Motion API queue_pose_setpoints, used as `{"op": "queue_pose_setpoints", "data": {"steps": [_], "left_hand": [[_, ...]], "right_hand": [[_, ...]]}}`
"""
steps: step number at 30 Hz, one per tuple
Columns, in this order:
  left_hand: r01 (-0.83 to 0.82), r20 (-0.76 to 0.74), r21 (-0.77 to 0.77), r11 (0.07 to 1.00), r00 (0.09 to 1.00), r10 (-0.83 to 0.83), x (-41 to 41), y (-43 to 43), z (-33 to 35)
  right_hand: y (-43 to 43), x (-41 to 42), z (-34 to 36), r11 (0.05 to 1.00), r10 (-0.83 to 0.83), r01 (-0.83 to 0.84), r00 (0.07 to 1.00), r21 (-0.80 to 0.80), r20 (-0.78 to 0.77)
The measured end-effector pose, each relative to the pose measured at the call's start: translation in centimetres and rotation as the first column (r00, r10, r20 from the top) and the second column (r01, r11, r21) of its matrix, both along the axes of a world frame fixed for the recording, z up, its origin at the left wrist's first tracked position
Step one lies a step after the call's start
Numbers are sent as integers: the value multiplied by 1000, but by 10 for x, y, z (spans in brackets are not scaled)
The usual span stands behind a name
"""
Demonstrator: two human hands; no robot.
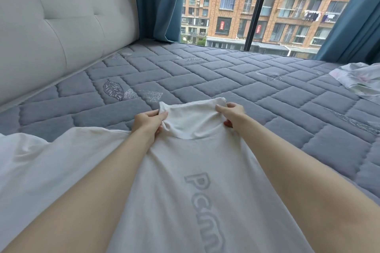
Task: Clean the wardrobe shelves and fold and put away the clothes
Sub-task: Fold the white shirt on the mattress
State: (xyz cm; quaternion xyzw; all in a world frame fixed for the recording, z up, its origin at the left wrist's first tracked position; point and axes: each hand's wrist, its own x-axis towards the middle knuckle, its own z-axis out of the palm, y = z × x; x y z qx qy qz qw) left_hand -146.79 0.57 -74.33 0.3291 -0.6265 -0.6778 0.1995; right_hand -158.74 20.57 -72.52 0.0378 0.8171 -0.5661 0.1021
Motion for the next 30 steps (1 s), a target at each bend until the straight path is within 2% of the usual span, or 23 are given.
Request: {"op": "queue_pose_setpoints", "data": {"steps": [5,9,11,13,16,18,20,23,26,30], "left_hand": [[30,-97,-25,999,995,-32,16,2,2],[90,-153,8,996,984,-88,39,2,12],[129,-162,-42,991,978,-134,55,7,18],[186,-141,-128,974,969,-203,74,15,19],[201,-37,-391,898,972,-234,106,21,13],[274,60,-485,830,958,-281,127,24,13],[358,154,-470,807,934,-324,143,30,15],[297,180,-319,900,951,-250,147,43,22],[250,284,-188,950,940,-191,140,62,24],[264,309,-264,928,934,-177,137,73,18]], "right_hand": [[9,21,18,976,80,-70,996,-207,39],[35,51,54,898,182,-138,981,-417,66],[52,67,65,916,215,-208,977,-344,-19],[69,85,69,951,260,-272,960,-147,-101],[94,109,60,967,250,-237,955,93,-162],[105,121,53,954,222,-186,966,237,-136],[112,125,43,953,137,-102,985,286,-104],[111,133,35,984,-45,47,999,170,-11],[106,143,28,978,5,-15,999,207,48],[104,149,20,968,-25,36,998,249,-49]]}}
